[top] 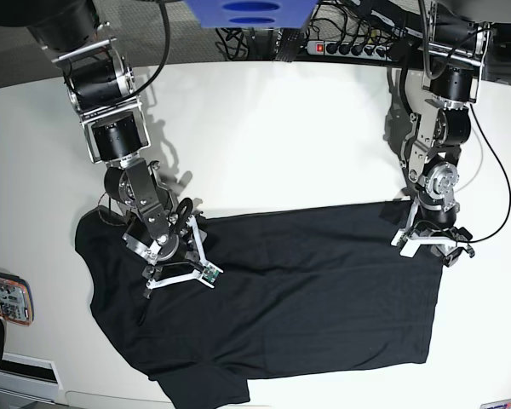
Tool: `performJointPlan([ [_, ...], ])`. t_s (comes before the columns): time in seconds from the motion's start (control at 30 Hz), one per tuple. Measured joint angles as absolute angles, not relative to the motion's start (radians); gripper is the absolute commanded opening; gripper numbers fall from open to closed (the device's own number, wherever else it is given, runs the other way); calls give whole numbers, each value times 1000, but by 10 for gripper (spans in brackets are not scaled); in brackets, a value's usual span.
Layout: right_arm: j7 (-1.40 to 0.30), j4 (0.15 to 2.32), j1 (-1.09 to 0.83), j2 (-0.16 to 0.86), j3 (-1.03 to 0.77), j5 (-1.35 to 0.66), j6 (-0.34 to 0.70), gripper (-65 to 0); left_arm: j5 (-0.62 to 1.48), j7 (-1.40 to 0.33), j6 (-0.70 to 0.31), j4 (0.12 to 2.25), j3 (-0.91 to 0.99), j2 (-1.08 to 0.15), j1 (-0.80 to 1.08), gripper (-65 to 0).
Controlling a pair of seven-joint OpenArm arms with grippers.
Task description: Fold the T-shirt properly
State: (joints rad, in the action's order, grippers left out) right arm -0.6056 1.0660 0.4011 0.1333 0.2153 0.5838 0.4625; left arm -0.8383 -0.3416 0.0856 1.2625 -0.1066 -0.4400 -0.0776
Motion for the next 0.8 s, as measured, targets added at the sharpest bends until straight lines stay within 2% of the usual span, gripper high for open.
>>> performJointPlan([
  [0.17, -617, 1065, 407, 133, 215, 583, 479, -450, -838, -344, 86, 1262, -107, -440, -78, -412],
  [0.27, -625, 1065, 405, 134, 215, 584, 478, -484, -838, -344, 86, 1262, -107, -441, -78, -412],
  [0.8, -632, 1052, 471, 134, 215, 587, 478, -493, -838, -344, 86, 1262, -107, -440, -78, -412],
])
